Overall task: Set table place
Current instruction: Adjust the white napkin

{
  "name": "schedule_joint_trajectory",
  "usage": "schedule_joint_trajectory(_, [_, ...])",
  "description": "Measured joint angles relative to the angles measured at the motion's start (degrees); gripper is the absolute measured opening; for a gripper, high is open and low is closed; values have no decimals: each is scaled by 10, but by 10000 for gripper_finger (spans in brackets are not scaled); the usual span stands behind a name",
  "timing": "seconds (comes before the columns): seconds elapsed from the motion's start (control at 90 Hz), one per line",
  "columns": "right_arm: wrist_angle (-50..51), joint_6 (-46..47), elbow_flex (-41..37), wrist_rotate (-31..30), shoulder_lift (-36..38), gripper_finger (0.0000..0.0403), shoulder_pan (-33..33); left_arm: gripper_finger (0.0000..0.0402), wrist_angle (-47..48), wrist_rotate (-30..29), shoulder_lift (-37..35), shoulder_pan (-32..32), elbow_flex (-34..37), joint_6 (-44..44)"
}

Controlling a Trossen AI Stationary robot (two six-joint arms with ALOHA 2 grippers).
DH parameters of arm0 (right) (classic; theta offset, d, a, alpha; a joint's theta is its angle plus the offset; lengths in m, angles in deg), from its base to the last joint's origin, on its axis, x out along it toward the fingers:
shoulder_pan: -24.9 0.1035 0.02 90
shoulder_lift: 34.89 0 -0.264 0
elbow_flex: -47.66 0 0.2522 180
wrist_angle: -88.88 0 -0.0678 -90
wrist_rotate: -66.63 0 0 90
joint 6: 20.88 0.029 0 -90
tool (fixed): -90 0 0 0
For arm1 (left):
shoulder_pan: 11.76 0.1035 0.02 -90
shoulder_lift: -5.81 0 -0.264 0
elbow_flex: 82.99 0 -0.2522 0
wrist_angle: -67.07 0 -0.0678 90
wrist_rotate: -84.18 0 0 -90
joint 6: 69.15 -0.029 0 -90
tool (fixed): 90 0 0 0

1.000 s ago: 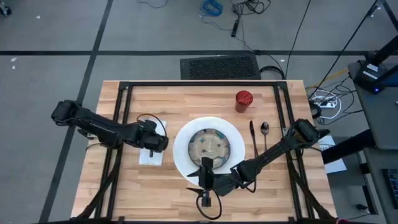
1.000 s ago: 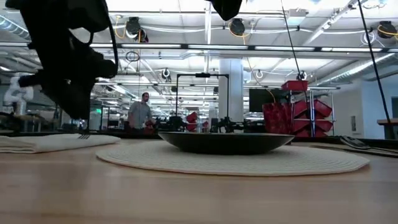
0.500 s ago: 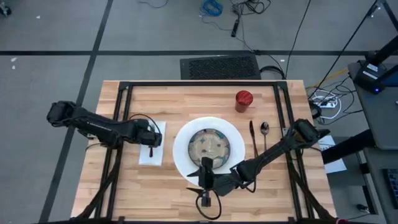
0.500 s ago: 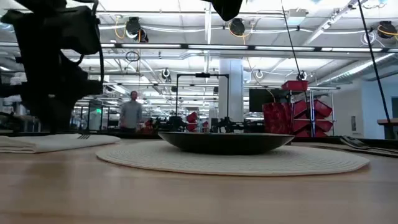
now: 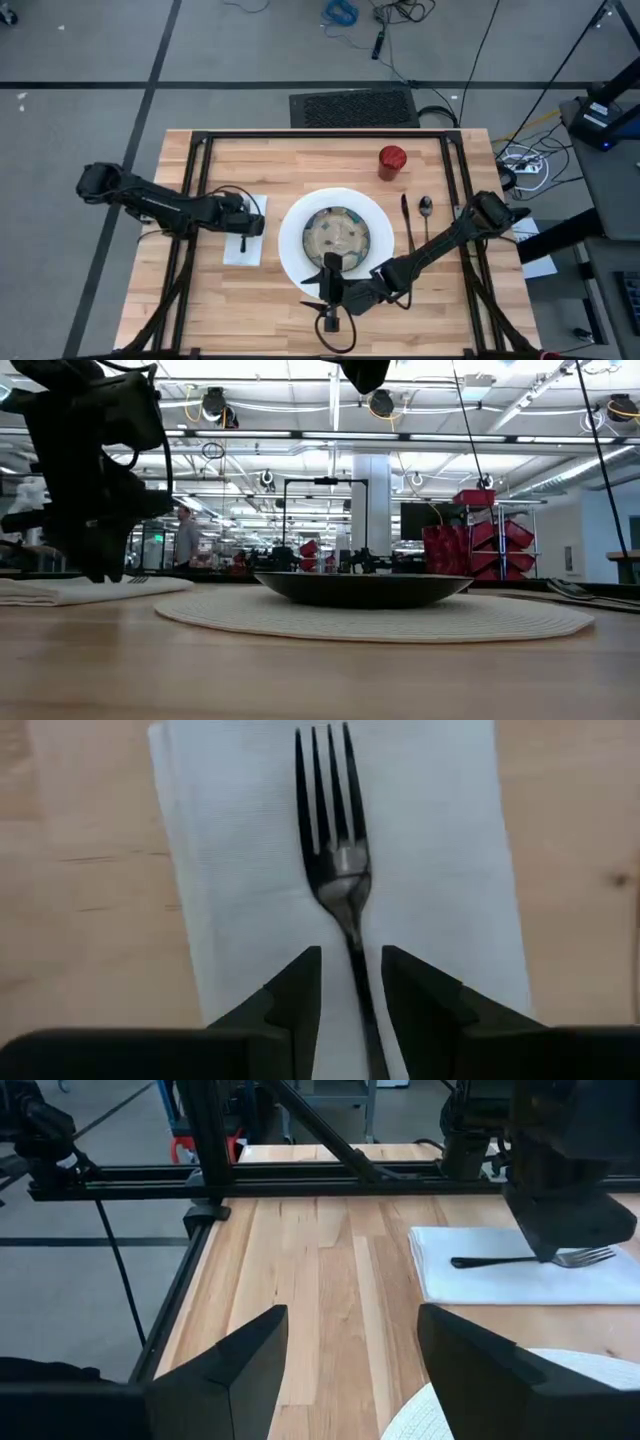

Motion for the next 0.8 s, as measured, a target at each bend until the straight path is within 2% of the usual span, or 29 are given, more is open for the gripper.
schedule_joint_trajectory(0.311, [0,0,0,0,0,210,0,93,-35,-4,12,0,0,-23])
schedule_joint_trajectory(0.8, [0,0,0,0,0,210,0,93,-25,-4,6,0,0,-38])
